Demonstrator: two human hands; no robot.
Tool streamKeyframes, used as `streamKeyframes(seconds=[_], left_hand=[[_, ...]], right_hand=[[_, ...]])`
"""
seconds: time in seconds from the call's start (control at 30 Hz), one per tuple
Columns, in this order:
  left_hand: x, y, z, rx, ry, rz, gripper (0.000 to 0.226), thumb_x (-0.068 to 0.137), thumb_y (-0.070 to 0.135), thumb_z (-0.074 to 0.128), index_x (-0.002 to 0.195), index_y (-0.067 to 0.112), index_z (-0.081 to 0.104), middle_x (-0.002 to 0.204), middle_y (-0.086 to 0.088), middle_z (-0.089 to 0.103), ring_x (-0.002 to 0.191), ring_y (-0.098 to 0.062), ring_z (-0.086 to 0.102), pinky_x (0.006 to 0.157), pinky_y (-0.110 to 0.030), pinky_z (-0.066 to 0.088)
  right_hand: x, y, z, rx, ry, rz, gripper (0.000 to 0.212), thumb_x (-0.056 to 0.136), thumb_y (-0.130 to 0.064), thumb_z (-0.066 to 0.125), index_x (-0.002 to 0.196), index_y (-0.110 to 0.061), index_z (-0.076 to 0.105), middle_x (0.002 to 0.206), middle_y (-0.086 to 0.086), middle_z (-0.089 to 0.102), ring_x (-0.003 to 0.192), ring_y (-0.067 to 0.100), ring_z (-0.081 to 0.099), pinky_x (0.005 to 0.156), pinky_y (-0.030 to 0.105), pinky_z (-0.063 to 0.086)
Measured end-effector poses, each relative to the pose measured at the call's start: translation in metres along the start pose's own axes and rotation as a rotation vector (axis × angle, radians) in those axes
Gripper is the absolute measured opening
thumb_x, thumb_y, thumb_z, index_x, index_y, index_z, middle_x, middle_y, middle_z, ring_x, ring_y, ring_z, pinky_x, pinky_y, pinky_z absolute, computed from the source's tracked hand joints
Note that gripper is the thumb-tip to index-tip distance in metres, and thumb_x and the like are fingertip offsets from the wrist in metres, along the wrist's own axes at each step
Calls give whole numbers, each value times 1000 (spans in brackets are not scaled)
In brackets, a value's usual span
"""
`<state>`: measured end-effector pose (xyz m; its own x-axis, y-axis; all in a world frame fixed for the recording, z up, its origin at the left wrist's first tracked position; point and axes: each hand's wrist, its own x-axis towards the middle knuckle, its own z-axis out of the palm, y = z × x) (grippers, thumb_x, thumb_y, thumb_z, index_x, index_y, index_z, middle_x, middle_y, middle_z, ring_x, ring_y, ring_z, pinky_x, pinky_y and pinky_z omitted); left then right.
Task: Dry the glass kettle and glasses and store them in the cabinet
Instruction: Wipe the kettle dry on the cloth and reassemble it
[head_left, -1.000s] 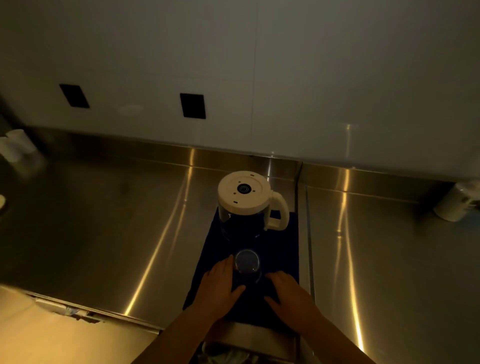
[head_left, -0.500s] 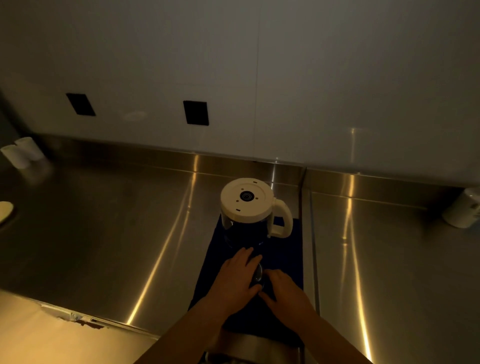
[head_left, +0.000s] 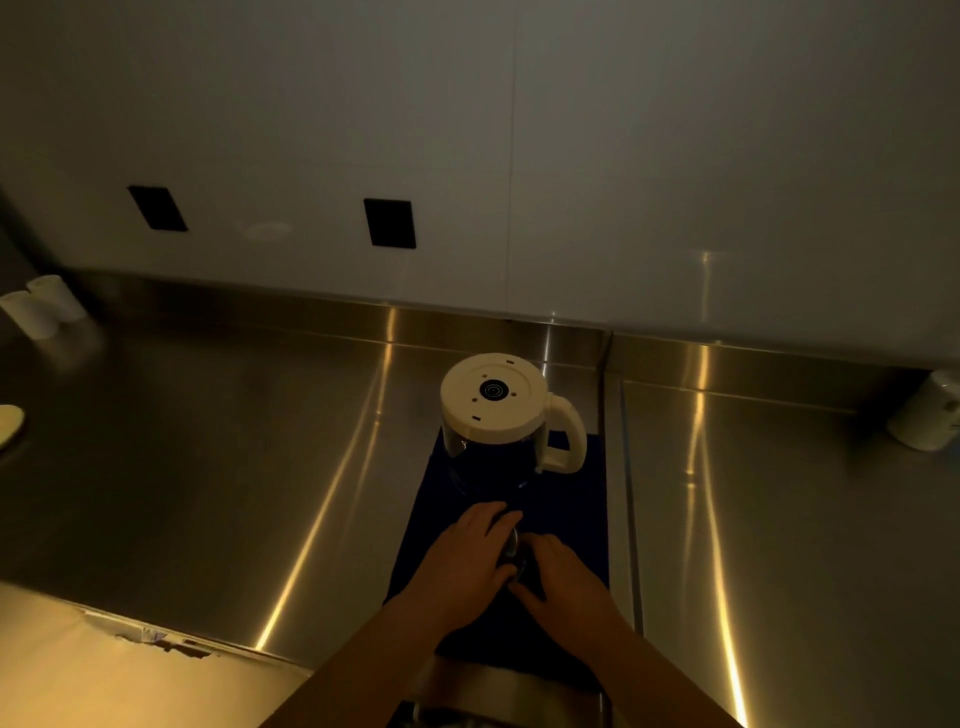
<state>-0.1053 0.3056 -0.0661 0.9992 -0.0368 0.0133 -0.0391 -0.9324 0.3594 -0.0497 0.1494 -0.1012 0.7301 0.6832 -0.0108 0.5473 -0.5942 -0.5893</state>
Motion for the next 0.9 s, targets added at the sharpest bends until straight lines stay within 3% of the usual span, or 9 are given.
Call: streamKeyframes(seconds=[0.27,0.53,0.7,0.9], left_hand=[[-7,-29,-15,-51,24,-25,62,96,38,48,149,22,21,155,1,20,142,-14,17,114,-26,21],[-6,-61,-34,-217,-23,-32,63,93,35,53,146,17,25,147,1,30,128,-11,38,101,-17,31],[-2,-80,-41,-198,-63,37,64,90,35,59,143,13,31,145,-1,32,124,-10,40,95,-9,29],[-4,-95,-42,0,-157,137,73,89,33,60,149,16,23,150,-5,25,134,-18,27,107,-25,28]], right_hand=[[9,-17,13,31,-9,-4,71,89,-42,58,146,-24,21,140,-7,39,125,5,38,95,11,33],[23,-38,15,57,-29,2,76,89,-39,60,148,-22,15,148,-6,31,129,2,30,99,4,21],[31,-49,21,55,-42,29,78,90,-41,58,150,-22,13,153,-5,23,137,6,24,107,10,17],[38,-55,27,-22,-57,22,77,92,-42,54,149,-20,8,155,-4,16,139,6,18,106,5,5]])
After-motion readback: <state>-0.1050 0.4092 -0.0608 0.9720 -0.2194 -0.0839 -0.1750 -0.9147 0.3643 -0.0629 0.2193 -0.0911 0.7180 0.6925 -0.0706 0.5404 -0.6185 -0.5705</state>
